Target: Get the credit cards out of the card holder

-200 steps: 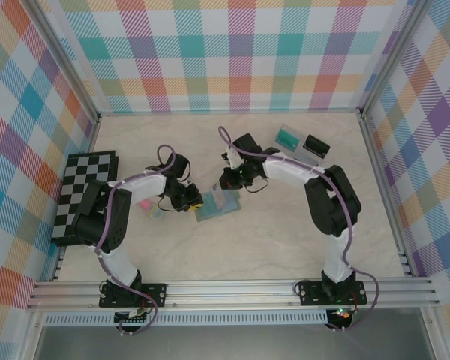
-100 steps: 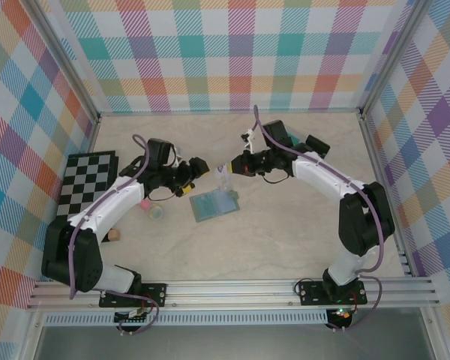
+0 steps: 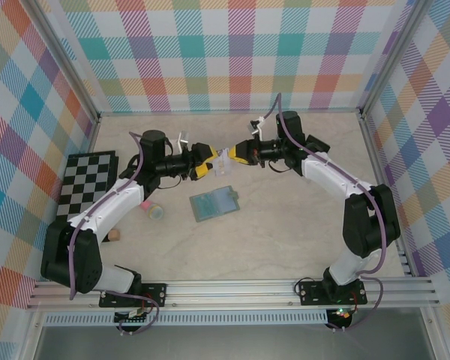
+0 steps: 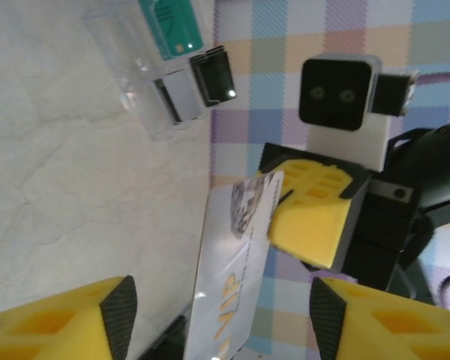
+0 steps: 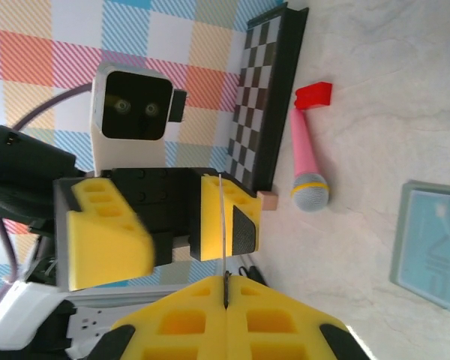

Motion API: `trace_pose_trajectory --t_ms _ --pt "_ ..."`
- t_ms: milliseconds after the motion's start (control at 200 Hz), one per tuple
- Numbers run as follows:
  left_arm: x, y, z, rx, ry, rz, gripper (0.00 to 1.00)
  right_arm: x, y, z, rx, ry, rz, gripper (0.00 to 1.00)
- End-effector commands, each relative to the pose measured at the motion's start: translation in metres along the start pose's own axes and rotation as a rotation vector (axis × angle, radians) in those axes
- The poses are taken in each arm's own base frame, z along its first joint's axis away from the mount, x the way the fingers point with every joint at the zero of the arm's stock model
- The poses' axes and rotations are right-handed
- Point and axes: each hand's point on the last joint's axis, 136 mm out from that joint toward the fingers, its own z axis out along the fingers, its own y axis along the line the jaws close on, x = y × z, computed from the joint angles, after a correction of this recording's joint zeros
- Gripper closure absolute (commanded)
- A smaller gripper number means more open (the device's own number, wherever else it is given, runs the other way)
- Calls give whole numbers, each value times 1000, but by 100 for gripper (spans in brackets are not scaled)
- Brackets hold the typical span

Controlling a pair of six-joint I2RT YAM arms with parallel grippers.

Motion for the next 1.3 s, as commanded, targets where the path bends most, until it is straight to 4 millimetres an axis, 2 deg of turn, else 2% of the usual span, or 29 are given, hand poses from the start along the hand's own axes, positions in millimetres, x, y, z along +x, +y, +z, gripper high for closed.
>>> trace_pose_trajectory --t_ms 0,315,390,460,545,660,720,830,915,1000,1120,1175,1200,1295 --pt "-3 -19 -1 103 2 36 49 4 26 -6 -83 23 -20 100" --pt "-4 -28 -1 147 -9 50 88 5 31 -5 -114 43 3 100" --pt "-7 -31 0 167 -21 45 96 9 35 -3 -130 65 2 87" --pt "-8 -31 0 169 -31 46 98 14 40 2 -142 87 -7 78" --pt "-10 -31 1 166 -44 43 98 19 43 7 -143 100 -7 76" --pt "-13 -29 1 158 -56 38 98 19 43 8 -138 94 -1 81" --pt "-13 -27 1 152 -58 34 98 17 43 8 -135 87 -7 89" --pt "-12 -16 0 86 -69 32 85 15 37 4 -60 62 -36 100" --pt "-11 8 -7 -58 -96 25 66 11 27 -4 50 34 -102 100" --pt "-13 29 -17 -176 -147 11 40 1 10 -20 210 -15 -183 100" --pt "-8 48 -29 -296 -160 12 23 -18 -13 -48 379 -55 -289 100" --pt "-9 53 -35 -339 -177 29 17 -29 -34 -63 493 -78 -317 100" --pt "-5 63 -39 -384 -165 11 14 -34 -43 -70 543 -83 -329 100" --pt "-1 76 -48 -458 -151 18 7 -48 -74 -96 696 -84 -395 100"
